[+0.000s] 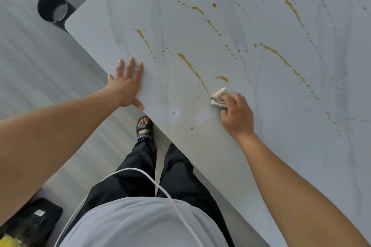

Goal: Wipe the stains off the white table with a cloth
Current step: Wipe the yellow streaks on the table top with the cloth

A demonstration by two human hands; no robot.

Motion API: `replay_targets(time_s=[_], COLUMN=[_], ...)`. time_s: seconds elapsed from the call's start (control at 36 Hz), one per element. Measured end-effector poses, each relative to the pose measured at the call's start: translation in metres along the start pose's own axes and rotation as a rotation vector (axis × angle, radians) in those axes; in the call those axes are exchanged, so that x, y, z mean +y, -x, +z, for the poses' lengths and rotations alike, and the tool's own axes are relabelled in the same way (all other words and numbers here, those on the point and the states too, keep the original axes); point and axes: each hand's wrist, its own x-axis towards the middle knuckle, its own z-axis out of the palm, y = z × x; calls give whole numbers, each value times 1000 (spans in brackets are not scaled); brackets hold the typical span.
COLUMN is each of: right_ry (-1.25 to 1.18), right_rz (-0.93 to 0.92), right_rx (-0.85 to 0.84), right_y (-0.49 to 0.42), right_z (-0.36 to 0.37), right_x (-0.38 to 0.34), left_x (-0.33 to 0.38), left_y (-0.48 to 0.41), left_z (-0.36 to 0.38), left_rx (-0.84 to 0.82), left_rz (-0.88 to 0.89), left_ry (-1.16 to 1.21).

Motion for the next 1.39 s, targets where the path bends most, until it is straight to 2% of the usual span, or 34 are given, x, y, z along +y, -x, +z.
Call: replay_targets(time_s=[0.06,0.11,0.17,0.31,0.36,0.5,0.56,0.69,0.75,0.81,0.86,0.92,1.0,1.06,1.08,1.17,1.19,1.22,1.33,1.39], right_ry=[-60,-68,-27,41,46,-14,4,47,37,-4,-6,29,57,67,57,-28,-28,-8,36,36], right_rz=[209,291,219,-166,-216,163,157,-151,-80,77,152,102,-124,-207,-172,139,184,164,-162,-220], right_rx=[83,135,115,-38,-48,84,111,-57,-47,20,81,69,-77,-135,-122,24,56,65,-55,-98], right_y=[-3,0,8,31,29,24,29,46,44,43,45,53,63,62,61,59,60,63,77,76], right_z=[1,5,10,15,12,19,23,29,29,29,34,41,47,44,42,41,43,47,57,56], right_x=[-6,-17,-27,-34,-31,-37,-50,-56,-55,-59,-70,-81,-87,-84,-83,-88,-93,-98,-110,-109], left_x=[0,0,-1,-1,-2,-2,-2,-4,-5,-5,-5,-4,-5,-7,-7,-8,-8,-9,-9,-8], left_y=[0,0,0,0,0,0,0,0,1,0,0,0,0,0,-1,-1,-1,-1,0,0], left_z=[0,1,1,2,2,2,2,3,4,4,4,4,4,4,5,6,6,6,5,7], left_rx=[2,6,9,17,25,25,25,36,40,46,52,54,65,73,78,84,84,82,88,95], left_rz=[0,-2,0,10,15,15,19,30,33,36,39,38,36,37,41,48,49,51,55,57], left_ry=[-2,-1,-6,-16,-10,-7,-8,-8,-3,7,3,-1,-5,-2,1,9,9,7,5,0])
